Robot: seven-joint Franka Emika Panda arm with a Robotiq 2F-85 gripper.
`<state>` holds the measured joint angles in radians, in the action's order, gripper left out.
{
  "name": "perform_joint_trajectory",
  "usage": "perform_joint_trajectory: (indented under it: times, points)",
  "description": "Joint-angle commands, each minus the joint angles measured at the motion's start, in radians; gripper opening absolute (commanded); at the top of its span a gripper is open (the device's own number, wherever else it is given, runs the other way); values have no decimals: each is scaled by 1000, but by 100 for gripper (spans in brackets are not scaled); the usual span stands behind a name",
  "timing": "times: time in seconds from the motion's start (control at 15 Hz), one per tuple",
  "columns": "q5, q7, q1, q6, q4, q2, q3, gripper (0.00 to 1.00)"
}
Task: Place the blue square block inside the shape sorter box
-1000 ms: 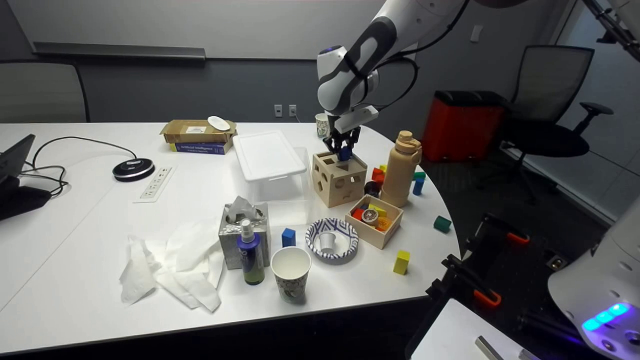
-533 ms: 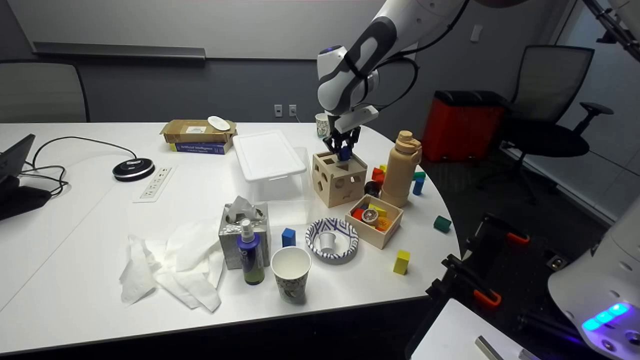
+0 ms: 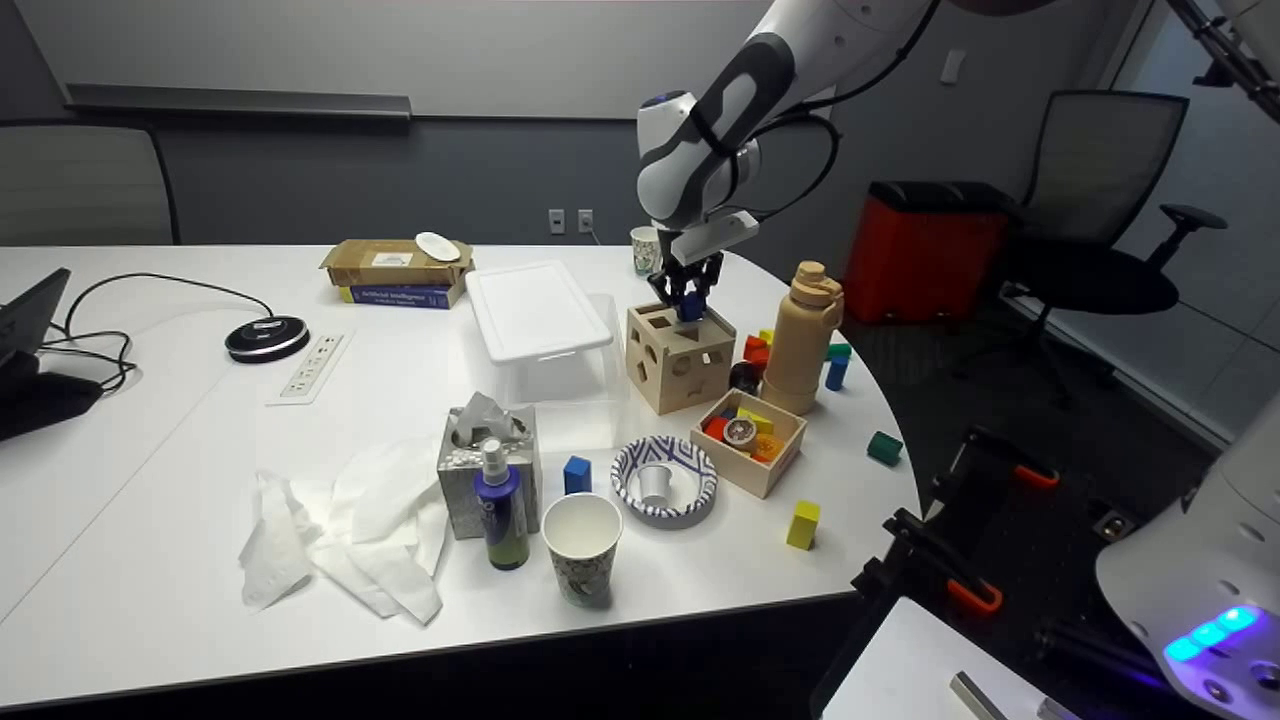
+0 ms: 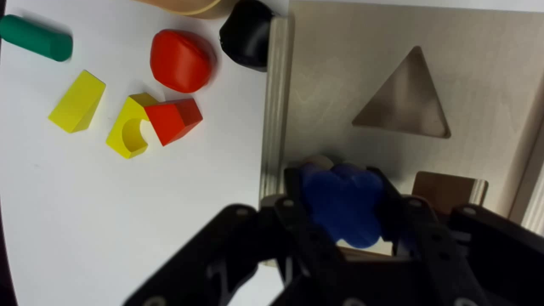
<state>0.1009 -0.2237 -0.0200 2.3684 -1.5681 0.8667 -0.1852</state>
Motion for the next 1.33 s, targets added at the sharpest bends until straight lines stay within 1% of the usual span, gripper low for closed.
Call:
perform_joint_trajectory:
  times: [0.0,0.8,1.27]
  points:
    - [-13,-15,13,-2,-25,-27,10,17]
    - [-92,-11,42,-86,10,-45,40,17]
    - [-93,-8,48,-97,8,-47,34,17]
